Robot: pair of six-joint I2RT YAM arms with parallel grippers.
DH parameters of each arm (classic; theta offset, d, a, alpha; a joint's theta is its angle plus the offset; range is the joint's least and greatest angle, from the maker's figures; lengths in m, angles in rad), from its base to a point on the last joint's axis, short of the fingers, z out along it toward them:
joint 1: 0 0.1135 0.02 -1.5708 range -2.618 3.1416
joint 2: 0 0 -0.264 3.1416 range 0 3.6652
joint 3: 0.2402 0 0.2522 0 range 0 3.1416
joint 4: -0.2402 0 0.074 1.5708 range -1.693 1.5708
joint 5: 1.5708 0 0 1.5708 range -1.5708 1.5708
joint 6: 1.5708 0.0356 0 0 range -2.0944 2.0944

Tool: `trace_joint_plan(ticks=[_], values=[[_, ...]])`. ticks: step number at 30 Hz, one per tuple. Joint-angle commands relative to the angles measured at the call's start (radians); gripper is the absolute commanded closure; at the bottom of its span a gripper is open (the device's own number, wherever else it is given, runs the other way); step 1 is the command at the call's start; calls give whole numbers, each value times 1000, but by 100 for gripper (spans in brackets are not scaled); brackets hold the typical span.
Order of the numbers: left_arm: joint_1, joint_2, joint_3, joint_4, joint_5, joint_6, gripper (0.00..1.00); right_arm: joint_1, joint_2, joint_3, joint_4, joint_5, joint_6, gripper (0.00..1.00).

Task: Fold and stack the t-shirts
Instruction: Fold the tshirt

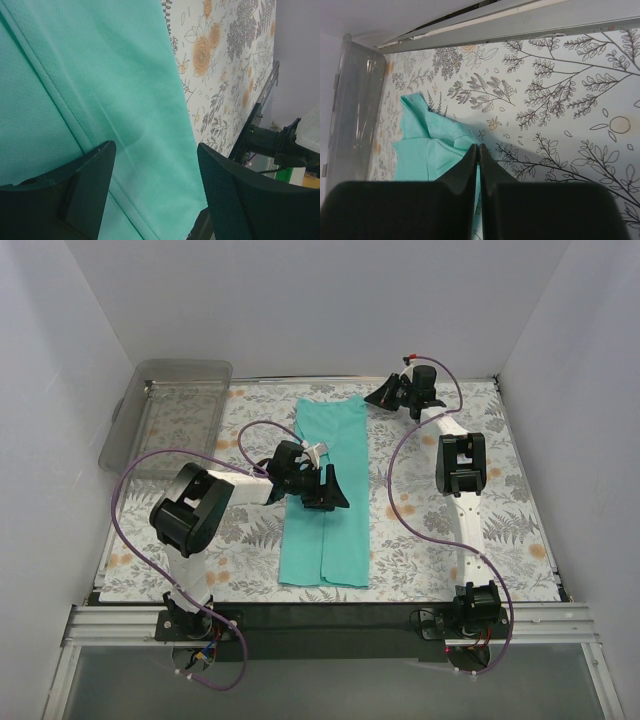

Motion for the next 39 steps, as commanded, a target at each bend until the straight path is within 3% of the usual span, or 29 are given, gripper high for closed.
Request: trace_joint_plan(ticks=[1, 12, 19, 25, 28, 29, 30, 35, 37, 39], values=[[-6, 25, -5, -79, -60, 49, 38, -16, -1, 51, 66, -11, 27, 92], [-7, 57, -5, -102, -70, 64, 38, -34, 11, 46, 118, 12, 73, 90], [-6, 59, 15, -103, -76, 74, 36, -60, 12, 59, 135, -14, 62, 61], [-6, -22, 111, -99, -115, 103, 32, -97, -81, -42, 124, -120, -68, 54], [-6, -122, 159, -102, -174, 166, 31, -100, -251, -257, 60, -194, -302, 45], [-7, -156, 161, -103, -219, 220, 30, -99, -352, -309, 26, -218, -467, 43], [-7, -197, 155, -106, -243, 247, 28, -94, -406, -411, -80, -219, -549, 40], [-1, -551, -33, -128, -391, 454, 9, -88, -790, -728, -371, -212, -1108, 34], [3, -662, -110, -143, -403, 567, 2, -82, -903, -886, -483, -217, -1246, 32], [8, -812, -201, -194, -361, 635, 2, -71, -1071, -1001, -560, -295, -1505, 27]])
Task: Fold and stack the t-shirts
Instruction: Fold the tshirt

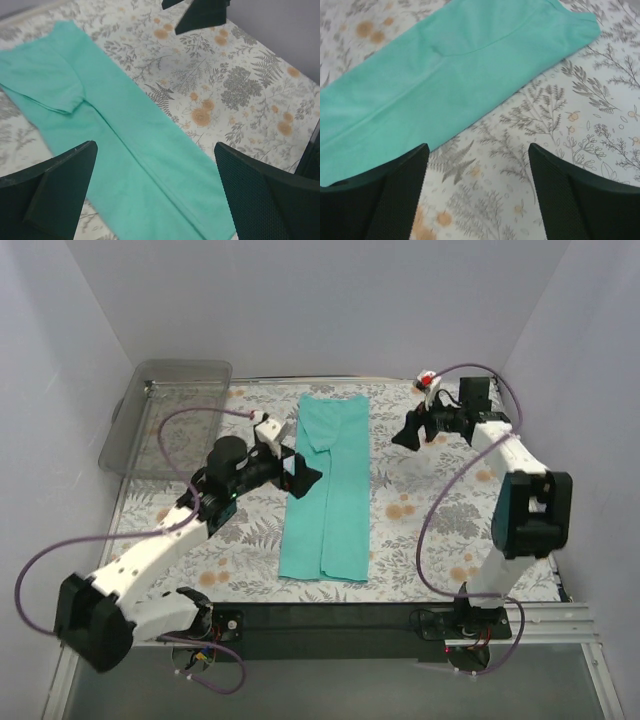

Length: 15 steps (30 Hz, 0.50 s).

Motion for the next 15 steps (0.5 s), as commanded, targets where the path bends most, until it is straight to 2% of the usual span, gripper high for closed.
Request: trace_joint_plan(ticks=[1, 2, 3, 4, 5, 8, 9, 11, 13, 15], values=[[8, -180, -138, -102, 15, 275, 2, 29, -229, -229, -281, -123, -570, 20], [6, -222, -163, -142, 44, 327, 2, 42, -336, -288, -319, -142, -754, 16], [6, -312, -222, -159, 81, 374, 2, 80, -387, -340, -361, -155, -847, 10], [4, -349, -247, -180, 180, 479, 2, 104, -439, -391, -384, -151, -920, 1], [0, -395, -278, -219, 219, 524, 3, 135, -534, -487, -386, -121, -977, 2], [-3, -527, -373, -280, 326, 673, 8, 320, -678, -617, -386, -13, -986, 2], [-3, -565, -413, -299, 337, 720, 10, 427, -706, -646, -381, 10, -979, 2], [-11, -575, -436, -349, 357, 779, 13, 505, -739, -677, -358, 13, -898, 4], [-31, -558, -459, -394, 380, 809, 16, 569, -721, -688, -334, 33, -804, 13], [-70, -552, -479, -395, 357, 845, 19, 678, -730, -741, -247, 157, -757, 16]])
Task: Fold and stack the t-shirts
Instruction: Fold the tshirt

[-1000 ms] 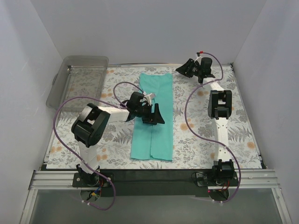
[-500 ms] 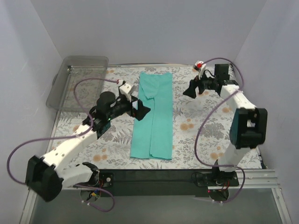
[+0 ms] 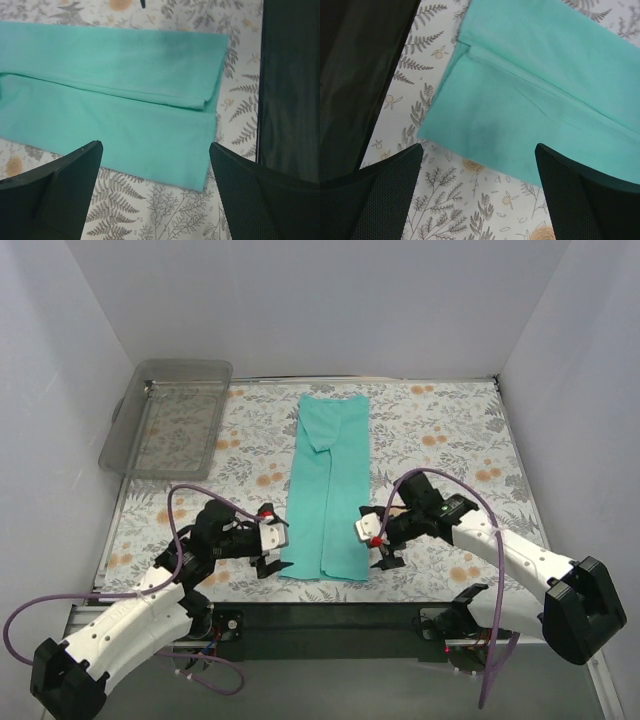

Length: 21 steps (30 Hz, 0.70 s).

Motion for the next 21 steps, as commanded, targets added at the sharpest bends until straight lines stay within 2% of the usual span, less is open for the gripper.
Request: trace_joint_plan(ticks=[1, 6, 12, 15, 21], values=[[-84, 25, -30, -73, 29, 136, 20, 127, -22, -64, 116, 153, 101, 17], [-241, 107, -35, -88, -112, 115, 24, 221, -23, -123, 172, 199, 154, 24], [-374, 222, -55, 1, -284, 40, 33, 358, 20, -148, 244, 276, 220, 29], [-396, 298, -55, 41, -314, 26, 41, 390, 53, -135, 268, 284, 238, 31], [-408, 328, -75, 104, -373, 21, 47, 401, 77, -143, 312, 293, 267, 32]])
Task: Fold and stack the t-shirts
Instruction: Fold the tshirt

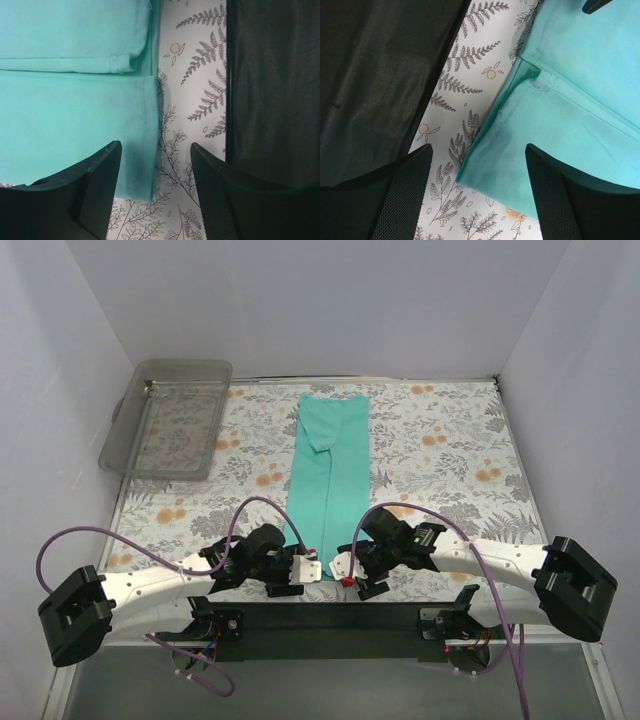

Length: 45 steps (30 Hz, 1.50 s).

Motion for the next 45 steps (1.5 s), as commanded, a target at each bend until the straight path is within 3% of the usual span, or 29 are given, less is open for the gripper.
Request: trace_joint_plan(ticks=[1, 13, 18, 21, 30, 45], values=[[-7, -14, -23, 75, -68, -2, 47, 8, 9, 1, 59, 11, 33, 32], [-12, 42, -37, 106, -114, 6, 47, -35, -93, -30, -5, -1, -26, 31], [-12, -33, -37, 106, -137, -1, 47, -63, -127, -41, -56, -44, -90, 30], [-10, -76, -35, 102, -142, 7, 42, -64, -135, -52, -67, -41, -124, 30], [-10, -170, -1, -75, -158, 79, 36, -40, -71, -50, -49, -49, -158, 33], [34, -138, -21, -128, -123, 185, 36, -24, -37, -76, 10, 6, -153, 37]])
